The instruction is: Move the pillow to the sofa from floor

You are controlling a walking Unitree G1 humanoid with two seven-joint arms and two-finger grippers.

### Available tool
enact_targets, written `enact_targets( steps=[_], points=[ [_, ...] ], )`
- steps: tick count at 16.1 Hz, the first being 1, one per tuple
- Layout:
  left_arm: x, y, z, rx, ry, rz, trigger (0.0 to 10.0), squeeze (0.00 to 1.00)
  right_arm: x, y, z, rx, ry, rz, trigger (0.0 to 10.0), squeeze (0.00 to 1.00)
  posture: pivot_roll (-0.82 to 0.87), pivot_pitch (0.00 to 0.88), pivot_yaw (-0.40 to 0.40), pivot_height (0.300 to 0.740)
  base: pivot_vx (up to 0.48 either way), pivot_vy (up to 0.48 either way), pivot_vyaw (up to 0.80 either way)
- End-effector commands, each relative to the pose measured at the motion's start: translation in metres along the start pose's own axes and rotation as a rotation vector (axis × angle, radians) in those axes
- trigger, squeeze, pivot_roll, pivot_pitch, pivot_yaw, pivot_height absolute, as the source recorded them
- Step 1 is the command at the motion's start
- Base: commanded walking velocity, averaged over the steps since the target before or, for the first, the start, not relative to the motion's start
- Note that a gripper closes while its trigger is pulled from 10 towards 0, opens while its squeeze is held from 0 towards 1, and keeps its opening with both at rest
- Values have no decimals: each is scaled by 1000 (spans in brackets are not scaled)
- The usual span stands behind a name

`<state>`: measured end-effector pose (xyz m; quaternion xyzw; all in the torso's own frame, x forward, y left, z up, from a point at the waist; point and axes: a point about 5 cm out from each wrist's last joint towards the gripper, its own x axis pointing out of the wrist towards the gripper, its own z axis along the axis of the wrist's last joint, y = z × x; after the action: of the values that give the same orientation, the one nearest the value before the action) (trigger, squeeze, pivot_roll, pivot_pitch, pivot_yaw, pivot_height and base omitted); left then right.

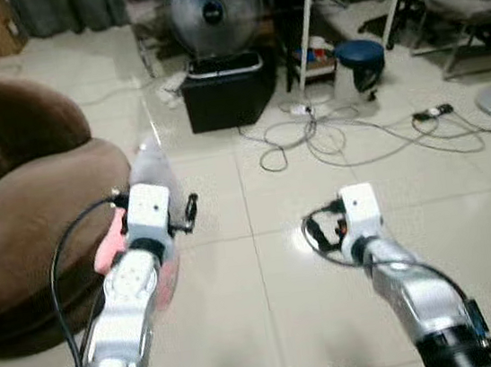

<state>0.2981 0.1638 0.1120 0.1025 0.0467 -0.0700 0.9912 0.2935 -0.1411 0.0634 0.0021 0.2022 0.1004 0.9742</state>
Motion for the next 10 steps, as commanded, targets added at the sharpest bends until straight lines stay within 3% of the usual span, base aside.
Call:
enact_targets(
  steps=[1,10],
  points=[
    [1,-3,1,7,0,-11,10000,0,-1,-4,-1,10,4,-13,10000,0,7,0,40,740,0,398,0],
    [1,-1,1,6,-3,-1,10000,0,2,-2,-1,-3,3,5,10000,0,19,0,27,740,0,393,0]
  ],
)
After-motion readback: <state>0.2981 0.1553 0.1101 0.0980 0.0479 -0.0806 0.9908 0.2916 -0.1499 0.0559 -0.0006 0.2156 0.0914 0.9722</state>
